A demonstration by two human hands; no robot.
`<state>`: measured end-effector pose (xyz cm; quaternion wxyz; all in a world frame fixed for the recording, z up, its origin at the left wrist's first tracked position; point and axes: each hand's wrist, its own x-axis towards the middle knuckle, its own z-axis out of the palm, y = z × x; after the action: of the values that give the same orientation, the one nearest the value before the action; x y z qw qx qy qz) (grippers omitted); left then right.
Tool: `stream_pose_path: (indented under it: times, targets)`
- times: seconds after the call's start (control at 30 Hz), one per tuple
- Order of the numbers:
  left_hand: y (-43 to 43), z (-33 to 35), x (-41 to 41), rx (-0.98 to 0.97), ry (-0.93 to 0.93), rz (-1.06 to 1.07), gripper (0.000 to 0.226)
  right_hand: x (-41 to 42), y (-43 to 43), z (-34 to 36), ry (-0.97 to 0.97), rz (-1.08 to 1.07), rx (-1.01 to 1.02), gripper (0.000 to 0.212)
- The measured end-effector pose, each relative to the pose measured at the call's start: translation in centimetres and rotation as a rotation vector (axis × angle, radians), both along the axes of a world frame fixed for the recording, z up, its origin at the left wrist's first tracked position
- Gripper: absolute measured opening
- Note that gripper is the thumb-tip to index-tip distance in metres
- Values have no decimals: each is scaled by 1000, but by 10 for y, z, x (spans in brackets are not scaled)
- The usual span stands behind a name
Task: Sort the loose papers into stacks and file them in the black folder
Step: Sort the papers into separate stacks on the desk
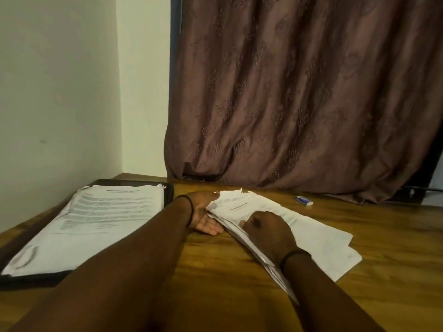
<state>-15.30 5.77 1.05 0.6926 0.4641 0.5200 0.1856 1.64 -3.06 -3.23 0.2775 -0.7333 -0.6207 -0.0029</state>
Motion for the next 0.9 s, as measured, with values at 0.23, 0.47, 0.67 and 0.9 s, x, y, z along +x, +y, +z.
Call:
stream_pose_path:
  times: [0.23, 0.47, 0.67, 0.9]
  targets:
    - [27, -18, 30, 140, 58, -11, 43, 8, 9, -6, 44, 30, -16, 35]
    - [25, -27, 55, 390, 148, -30, 29, 11, 18, -1, 35, -14, -26, 31]
    - [17, -42, 71, 694, -119, 231, 17, 25, 12, 6, 243, -145, 259, 19]
    - [-9, 14, 37, 734, -653, 290, 23, 77, -25, 65, 701, -45, 566, 66]
